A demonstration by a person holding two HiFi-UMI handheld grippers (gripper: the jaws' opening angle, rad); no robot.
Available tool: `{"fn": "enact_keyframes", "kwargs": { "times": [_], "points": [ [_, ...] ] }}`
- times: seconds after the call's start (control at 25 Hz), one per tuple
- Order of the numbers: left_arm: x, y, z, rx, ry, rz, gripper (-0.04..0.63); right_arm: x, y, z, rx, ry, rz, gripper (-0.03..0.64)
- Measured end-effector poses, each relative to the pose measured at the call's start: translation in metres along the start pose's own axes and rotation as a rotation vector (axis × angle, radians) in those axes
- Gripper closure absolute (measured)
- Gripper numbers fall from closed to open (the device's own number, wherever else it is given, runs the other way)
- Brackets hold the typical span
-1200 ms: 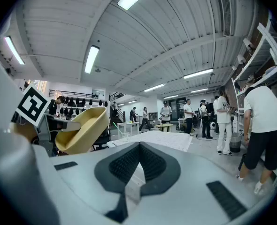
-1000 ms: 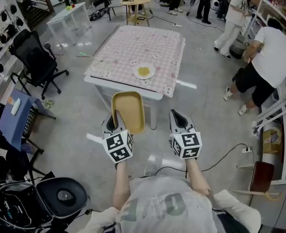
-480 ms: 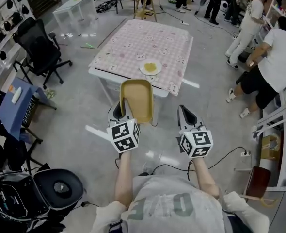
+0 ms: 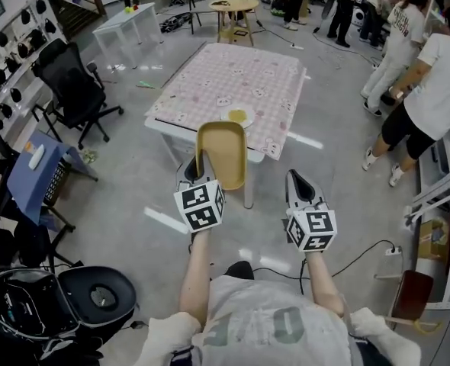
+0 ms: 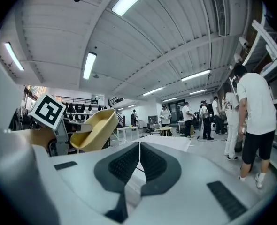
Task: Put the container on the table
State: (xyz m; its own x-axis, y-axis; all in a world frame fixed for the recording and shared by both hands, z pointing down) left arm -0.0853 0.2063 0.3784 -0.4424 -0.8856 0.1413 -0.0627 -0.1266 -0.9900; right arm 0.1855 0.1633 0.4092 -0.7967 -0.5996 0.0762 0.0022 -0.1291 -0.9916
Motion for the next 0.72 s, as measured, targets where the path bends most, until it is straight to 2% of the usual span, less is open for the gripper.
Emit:
{"fn": "enact_keyframes", "kwargs": {
  "times": [0.16,0.28,0.48,0.6,0.72],
  "points": [
    [0.007,0.01,0.006,0.001,0.027,0.002,0.568,0.004,-0.011,0.01,0.02,-0.015,0.01,0.586],
    [0.012,0.009,0.009,-0.012,0.035,-0.004,0.568,0.007,-0.01,0.015,-0.006,-0.014,0.023,0.586],
    [0.021,-0.016,0.016,0.035,-0.025,0.004,0.568,0.021,-0.018,0.022,-0.011,-0.004,0.062,0.586],
    [0.053,-0.025,0.02,0.028,-0.043,0.007,0.568,0.049,-0.018,0.034,-0.028,0.003,0.09,0.586],
    [0.102,-0.025,0.016,0.011,-0.037,-0.01,0.568,0.089,-0.018,0.046,-0.056,0.013,0.065,0.586]
  ]
}}
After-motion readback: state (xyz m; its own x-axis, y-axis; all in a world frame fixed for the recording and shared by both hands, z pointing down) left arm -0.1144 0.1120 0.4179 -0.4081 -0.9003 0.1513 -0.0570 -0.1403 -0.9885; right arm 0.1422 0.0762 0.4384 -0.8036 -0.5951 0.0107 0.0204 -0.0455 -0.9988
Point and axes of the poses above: the fingertips, and each gripper's own axes: x forward along the fingers, z to its right, y out of its top, the point moved 10 cm from there along -x, backward along the fingers, and after that the axes turned 13 degrees about y, right-handed, at the moved point
